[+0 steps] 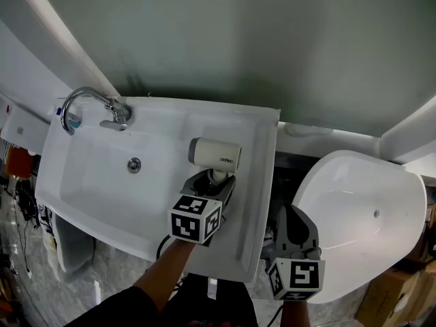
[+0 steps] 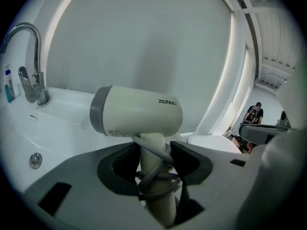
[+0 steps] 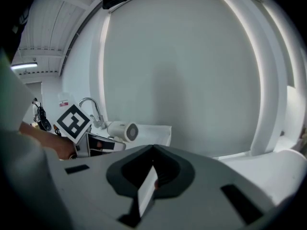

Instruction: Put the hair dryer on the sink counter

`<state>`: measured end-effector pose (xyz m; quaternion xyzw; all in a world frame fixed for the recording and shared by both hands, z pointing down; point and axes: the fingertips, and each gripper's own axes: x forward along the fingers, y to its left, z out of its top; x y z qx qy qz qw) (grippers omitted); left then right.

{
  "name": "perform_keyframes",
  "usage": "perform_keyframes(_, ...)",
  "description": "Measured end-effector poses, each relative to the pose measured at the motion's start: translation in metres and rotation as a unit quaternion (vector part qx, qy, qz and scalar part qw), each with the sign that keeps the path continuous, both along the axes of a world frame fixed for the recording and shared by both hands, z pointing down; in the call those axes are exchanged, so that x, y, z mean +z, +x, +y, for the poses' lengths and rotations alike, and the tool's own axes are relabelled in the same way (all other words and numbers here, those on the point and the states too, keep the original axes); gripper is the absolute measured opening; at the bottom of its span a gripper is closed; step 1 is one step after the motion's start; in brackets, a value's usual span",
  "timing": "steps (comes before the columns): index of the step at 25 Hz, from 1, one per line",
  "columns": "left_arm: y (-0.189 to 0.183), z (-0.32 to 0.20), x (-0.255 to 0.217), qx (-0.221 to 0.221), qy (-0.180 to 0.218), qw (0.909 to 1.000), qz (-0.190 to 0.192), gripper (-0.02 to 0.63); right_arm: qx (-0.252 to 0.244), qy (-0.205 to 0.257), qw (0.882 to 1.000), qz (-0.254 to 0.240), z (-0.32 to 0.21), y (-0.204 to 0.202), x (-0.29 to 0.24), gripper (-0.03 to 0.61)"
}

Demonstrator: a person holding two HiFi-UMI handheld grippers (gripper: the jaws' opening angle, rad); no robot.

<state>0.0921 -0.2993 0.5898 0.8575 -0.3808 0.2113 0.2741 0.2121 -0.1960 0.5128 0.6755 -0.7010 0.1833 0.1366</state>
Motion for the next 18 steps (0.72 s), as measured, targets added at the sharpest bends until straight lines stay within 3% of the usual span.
perform_keyframes(10, 0.002, -0.01, 0.034, -0.005, -0.041, 0.9991, -0.011, 0.204, 0.0, -0.008, 1.0, -0.006, -0.004, -0.001, 0.012, 0.021)
perform_keyframes(18, 0.011, -0.011, 0.042, 0.008, -0.05, 0.9983, -0.03, 0.218, 0.004, -0.013, 1.0, -0.005, -0.003, 0.002, 0.015, 0.021)
